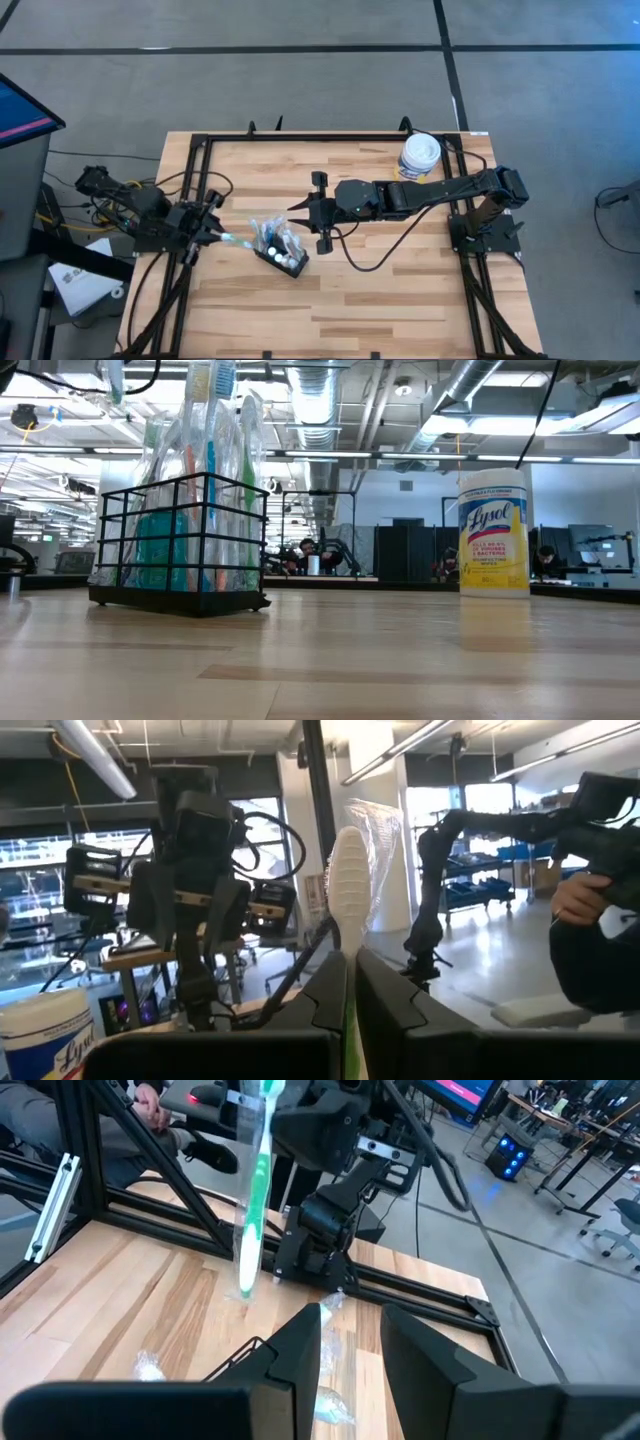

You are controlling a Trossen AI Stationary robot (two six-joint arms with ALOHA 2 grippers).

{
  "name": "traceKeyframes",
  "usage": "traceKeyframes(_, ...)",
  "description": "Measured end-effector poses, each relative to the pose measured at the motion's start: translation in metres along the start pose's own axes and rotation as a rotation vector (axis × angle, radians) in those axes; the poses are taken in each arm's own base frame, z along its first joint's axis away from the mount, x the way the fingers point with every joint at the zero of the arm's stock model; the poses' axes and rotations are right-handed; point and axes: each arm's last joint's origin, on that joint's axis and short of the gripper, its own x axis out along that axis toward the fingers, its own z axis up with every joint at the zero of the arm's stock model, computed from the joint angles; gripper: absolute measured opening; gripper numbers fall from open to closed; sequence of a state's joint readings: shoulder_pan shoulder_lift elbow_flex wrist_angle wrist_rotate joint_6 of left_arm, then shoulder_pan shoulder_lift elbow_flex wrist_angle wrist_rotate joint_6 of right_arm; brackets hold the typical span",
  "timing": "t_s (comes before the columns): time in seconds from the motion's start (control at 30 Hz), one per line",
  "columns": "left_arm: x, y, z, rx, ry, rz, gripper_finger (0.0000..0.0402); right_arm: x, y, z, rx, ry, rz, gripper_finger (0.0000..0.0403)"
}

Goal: Pick & Place toothbrushing station
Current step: Put the green toothbrush into the left compartment of the wire organizer

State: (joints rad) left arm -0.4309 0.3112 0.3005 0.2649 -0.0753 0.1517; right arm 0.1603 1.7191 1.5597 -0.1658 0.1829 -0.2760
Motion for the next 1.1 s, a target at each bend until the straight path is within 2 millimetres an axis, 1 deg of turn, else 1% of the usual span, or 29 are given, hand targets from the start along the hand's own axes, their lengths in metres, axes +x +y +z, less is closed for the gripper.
traceKeyframes(0.2, -0.002, -0.001, -0.012, 0.001, 0.028, 0.01, 0.0001, 0.0, 0.0, 0.0, 0.0, 0.0, -0.002, 0.0098)
traceKeyframes(0.4, -0.003, 0.003, -0.026, -0.033, 0.06, 0.059, 0.0001, 0.0, 0.0, 0.0, 0.0, -0.001, -0.002, 0.0098)
traceKeyframes(0.63, -0.004, 0.005, -0.038, -0.056, 0.033, 0.082, 0.0001, 0.0, 0.0, 0.0, -0.001, 0.0, -0.001, 0.0098)
traceKeyframes(0.9, -0.004, 0.005, -0.039, -0.058, 0.035, 0.08, 0.0001, 0.0, 0.0, 0.0, -0.001, 0.0, -0.001, 0.0098)
traceKeyframes(1.1, -0.006, 0.004, -0.05, -0.058, 0.07, 0.096, 0.0001, 0.0, 0.0, 0.0, -0.004, 0.002, -0.001, 0.0098)
